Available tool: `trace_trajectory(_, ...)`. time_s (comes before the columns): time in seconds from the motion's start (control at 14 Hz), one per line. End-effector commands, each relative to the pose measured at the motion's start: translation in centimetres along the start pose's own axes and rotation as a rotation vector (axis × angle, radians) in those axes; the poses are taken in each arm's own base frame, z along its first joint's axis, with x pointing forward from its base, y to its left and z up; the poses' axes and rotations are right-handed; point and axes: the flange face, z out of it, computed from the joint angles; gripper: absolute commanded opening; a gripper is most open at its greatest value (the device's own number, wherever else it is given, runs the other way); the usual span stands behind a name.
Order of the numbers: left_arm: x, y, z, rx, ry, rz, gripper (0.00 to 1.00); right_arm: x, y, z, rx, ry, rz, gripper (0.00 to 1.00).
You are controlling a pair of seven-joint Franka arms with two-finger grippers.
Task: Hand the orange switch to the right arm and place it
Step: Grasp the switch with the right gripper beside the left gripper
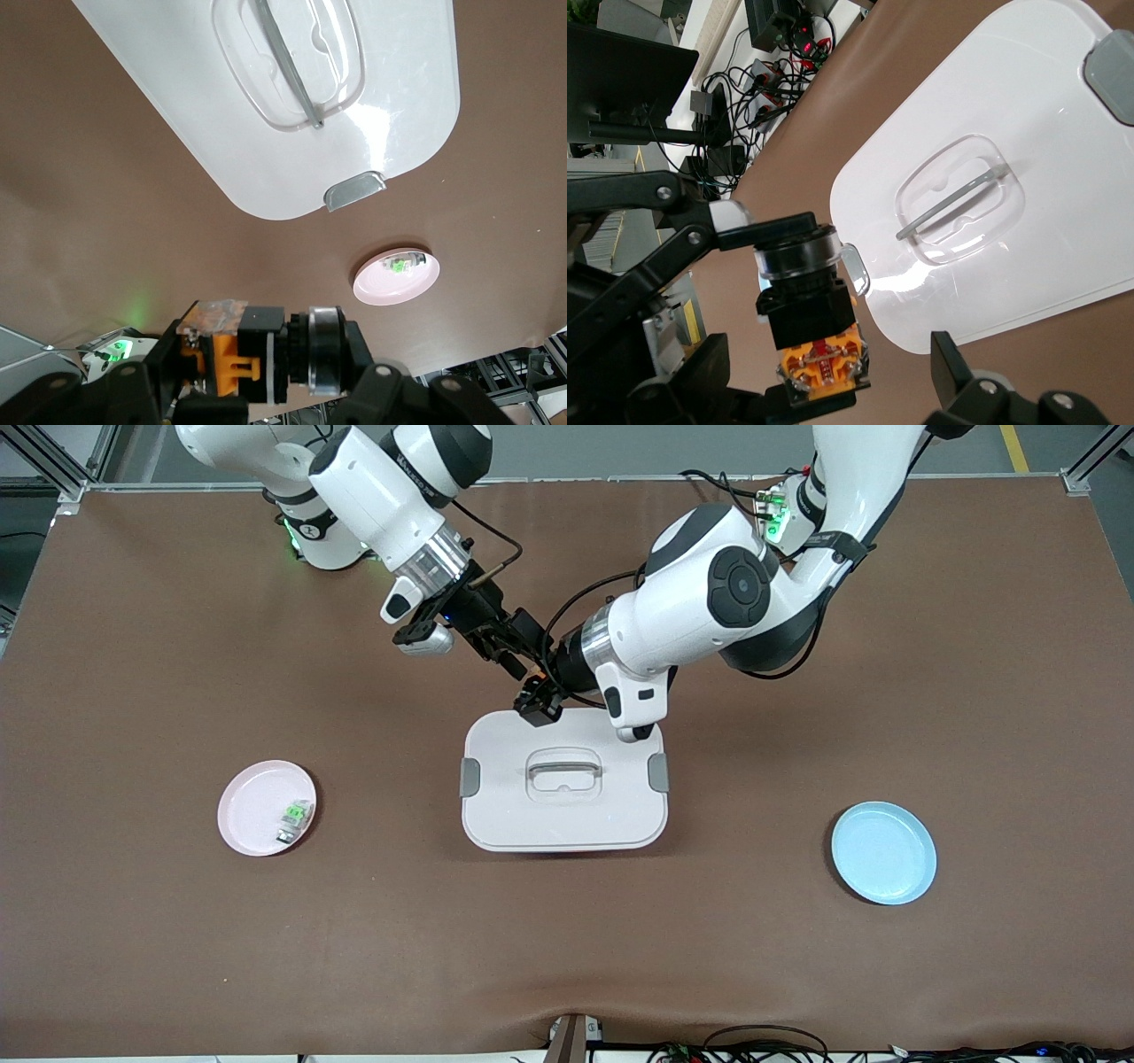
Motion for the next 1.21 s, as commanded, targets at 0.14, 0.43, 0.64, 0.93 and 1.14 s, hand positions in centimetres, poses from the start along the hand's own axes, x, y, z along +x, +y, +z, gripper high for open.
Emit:
trace_trajectory(0.14,-0.31,0.14,-0.15,0.003,-0.001,0.013,0.00,-0.21,-0.58,0.28,0.013,0.002,0.012,0.61)
trace_trajectory(0.43,-0.25,0.17,-0.08,0.002,-0.002,0.013,0.00,-0.27,-0.45,0.52,0.010,0.001,0.012,0.06)
trace_trajectory(0.64,-0.34,0.17,-0.22,0.001,-0.002,0.014,0.00,-0.35,-0.53,0.50,0.012,0.000,0.012,0.00)
trace_trajectory(0.93,-0.26,0.20,-0.24,0.001,-0.002,0.011,0.32,-0.29,-0.57,0.80,0.010,-0.001,0.014,0.00)
trace_trajectory(1.14,-0.13,0.25,-0.40,-0.002,0.003,0.013,1.00,-0.40,-0.56,0.98,0.012,0.000,0.016,0.00)
